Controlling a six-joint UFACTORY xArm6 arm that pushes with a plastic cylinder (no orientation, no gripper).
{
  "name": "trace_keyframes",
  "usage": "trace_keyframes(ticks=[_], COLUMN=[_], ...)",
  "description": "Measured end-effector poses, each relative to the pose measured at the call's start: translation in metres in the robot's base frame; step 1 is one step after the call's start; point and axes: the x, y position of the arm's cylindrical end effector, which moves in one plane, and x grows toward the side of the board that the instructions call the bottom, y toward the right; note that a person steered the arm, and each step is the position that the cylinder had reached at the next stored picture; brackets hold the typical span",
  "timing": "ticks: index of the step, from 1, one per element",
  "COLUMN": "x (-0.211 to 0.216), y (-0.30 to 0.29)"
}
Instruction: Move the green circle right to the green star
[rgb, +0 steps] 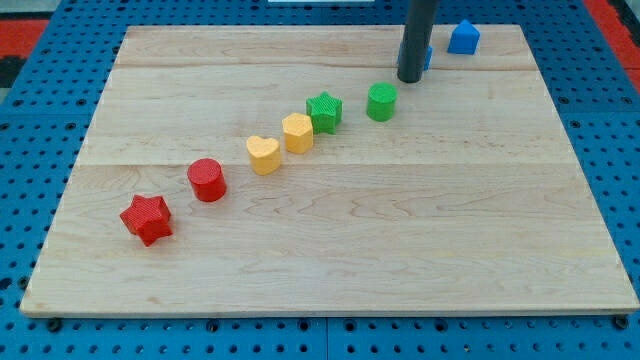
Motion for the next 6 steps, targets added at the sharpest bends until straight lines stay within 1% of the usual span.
trace_keyframes(ticks=[1, 2, 3, 4, 5, 6], x=[0.019, 0.057, 0.039, -0.003, 0.0, 0.037], y=[-0.005, -0.006, -0.004, -0.003, -0.035, -0.046])
